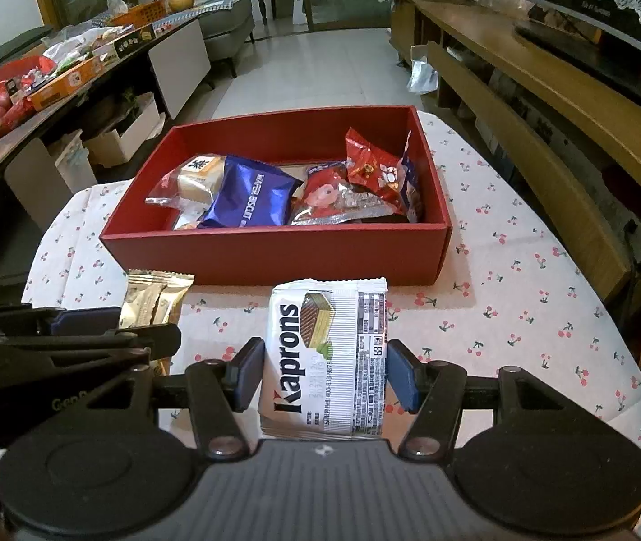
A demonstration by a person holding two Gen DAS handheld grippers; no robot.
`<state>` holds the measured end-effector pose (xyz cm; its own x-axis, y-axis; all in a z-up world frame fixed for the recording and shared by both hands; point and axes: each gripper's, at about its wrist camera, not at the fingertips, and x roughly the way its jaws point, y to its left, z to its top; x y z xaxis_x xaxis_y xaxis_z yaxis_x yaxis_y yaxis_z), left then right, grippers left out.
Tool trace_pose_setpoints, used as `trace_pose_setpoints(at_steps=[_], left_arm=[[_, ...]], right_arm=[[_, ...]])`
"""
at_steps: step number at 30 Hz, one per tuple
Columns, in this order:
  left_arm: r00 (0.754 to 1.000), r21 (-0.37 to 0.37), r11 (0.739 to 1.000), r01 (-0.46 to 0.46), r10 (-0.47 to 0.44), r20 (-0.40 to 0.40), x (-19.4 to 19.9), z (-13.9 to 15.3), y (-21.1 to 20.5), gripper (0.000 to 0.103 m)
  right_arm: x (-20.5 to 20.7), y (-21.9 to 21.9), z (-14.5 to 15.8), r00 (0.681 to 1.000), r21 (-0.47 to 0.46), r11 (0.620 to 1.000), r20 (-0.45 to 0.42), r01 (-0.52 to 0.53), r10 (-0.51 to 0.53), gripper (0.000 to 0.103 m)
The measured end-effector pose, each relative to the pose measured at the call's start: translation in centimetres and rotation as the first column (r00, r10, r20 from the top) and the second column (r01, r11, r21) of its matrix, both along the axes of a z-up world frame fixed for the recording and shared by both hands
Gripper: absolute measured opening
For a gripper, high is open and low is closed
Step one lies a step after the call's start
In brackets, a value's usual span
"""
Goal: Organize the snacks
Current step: 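Carry the gold pack and Kaprons pack over the red box with both grippers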
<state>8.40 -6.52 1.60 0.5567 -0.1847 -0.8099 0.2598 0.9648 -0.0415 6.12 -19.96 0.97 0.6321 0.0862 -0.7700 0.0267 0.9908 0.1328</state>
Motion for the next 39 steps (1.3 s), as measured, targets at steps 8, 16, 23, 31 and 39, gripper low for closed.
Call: trace_pose_setpoints(at_steps=[8, 16, 23, 31, 39], left_arm=[[0.999, -0.018, 1.0, -0.016, 0.017, 0.042, 1.6, 1.5, -0.1, 0.05], [0.996, -0.013, 1.0, -0.027, 0.028, 0.083, 3.8, 2.5, -0.6, 0.05], [0.992, -0.005, 0.999, -0.034, 0.034, 0.122, 6.1, 3.4, -1.1, 0.049], [0.989, 0.006, 0.999, -0.051, 0.05, 0.139, 8.3, 3.3, -1.5, 0.049], [0.989, 0.026, 0.997, -0.067, 0.063, 0.137, 10.0, 2.7, -1.9, 0.049]], right_arm=[[1.4, -0.4, 1.5, 0.999, 0.022, 0.999, 0.046, 0.025, -0.026, 0.077], [3.6, -0.8, 2.8, 0.995, 0.026, 0.999, 0.089, 0.048, -0.05, 0.077], [6.0, -1.2, 3.9, 0.989, 0.031, 0.997, 0.126, 0.07, -0.073, 0.077], [8.9, -1.4, 4.0, 0.988, 0.011, 0.997, 0.137, 0.073, -0.074, 0.077], [11.0, -1.5, 3.4, 0.989, -0.008, 0.997, 0.125, 0.077, -0.076, 0.077]])
